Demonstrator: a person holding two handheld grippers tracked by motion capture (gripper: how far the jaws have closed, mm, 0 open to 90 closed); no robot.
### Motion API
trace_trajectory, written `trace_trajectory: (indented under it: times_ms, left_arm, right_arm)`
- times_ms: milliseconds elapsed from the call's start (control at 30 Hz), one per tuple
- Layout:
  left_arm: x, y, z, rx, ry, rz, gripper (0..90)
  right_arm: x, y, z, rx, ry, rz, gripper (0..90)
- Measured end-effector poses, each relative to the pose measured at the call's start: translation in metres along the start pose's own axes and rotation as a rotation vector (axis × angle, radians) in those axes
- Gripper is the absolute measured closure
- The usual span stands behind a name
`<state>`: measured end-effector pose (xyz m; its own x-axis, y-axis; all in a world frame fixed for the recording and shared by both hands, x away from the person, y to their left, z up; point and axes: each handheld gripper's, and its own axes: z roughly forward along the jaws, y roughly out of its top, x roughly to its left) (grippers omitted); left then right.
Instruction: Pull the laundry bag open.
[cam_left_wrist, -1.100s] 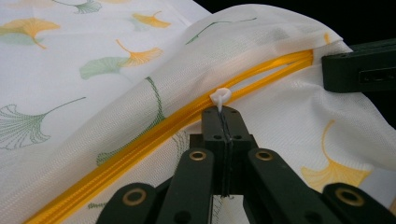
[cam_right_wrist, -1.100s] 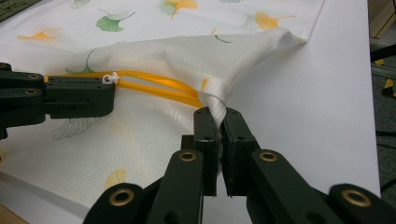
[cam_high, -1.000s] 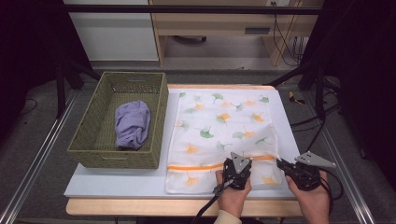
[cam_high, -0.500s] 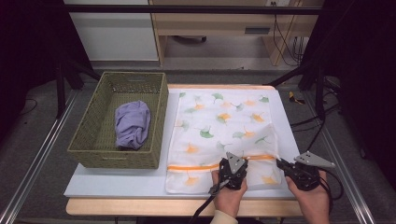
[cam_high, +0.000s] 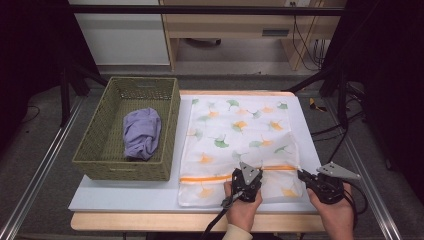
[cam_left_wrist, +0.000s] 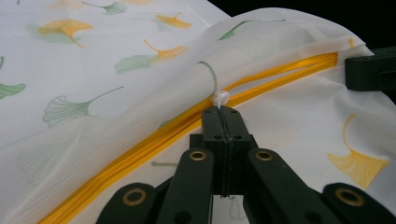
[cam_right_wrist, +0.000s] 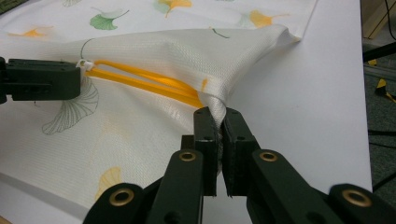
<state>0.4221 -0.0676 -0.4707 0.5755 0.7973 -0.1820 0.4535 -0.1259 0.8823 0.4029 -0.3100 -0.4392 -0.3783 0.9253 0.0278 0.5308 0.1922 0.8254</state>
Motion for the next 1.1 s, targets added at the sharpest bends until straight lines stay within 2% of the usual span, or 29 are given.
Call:
trace_trajectory:
  times_ms: [567,800,1100]
  left_arm:
    - [0.021,-0.002,-0.016,-0.010,0.026,-0.036,89.7]
    - [0.022,-0.005,-0.015,0.000,0.032,-0.026,89.7]
    - [0.028,-0.009,-0.019,0.010,0.064,-0.002,89.7]
  right_arm:
    - [-0.002,-0.001,0.001,0.008,-0.002,0.006,86.2]
    - [-0.001,-0.001,0.000,0.009,0.001,0.005,86.2]
    - [-0.001,0.000,0.000,0.010,0.004,-0.004,86.3]
